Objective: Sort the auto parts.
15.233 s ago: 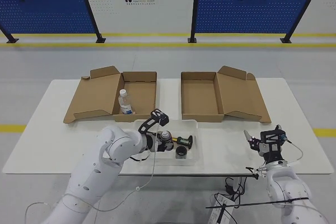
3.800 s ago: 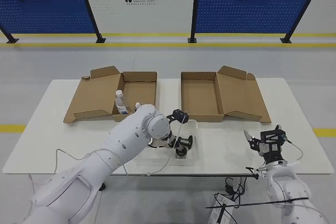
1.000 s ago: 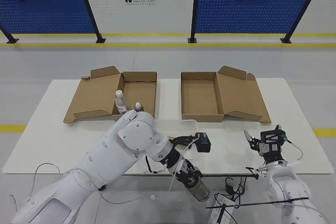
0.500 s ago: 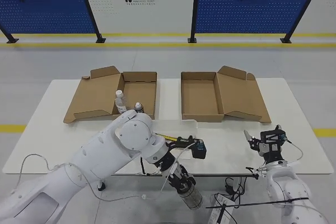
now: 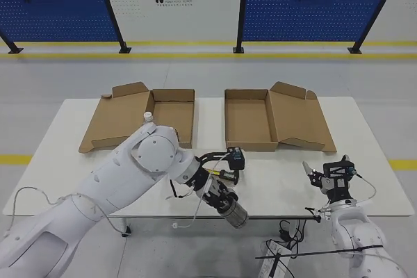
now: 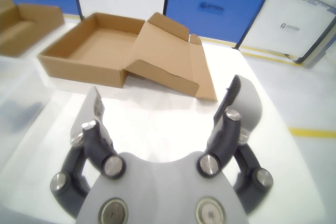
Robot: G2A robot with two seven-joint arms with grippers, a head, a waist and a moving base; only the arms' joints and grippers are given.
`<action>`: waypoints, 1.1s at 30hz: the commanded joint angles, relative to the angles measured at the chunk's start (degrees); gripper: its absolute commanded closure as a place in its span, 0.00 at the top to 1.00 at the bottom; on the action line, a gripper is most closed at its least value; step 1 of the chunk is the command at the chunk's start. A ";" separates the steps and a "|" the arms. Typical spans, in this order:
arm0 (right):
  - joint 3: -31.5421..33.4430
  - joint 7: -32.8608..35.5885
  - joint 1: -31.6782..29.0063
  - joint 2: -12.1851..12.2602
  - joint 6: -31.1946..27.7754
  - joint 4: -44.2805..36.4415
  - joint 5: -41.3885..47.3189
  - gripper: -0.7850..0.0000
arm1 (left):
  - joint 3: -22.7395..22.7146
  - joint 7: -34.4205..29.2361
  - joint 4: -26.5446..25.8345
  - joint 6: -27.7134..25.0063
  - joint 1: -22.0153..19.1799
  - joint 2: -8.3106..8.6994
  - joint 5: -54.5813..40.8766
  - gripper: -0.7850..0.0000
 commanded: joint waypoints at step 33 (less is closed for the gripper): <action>0.00 0.00 0.00 0.00 0.00 0.00 0.00 1.00 | 2.95 22.64 14.77 23.28 -12.08 -6.82 33.52 0.00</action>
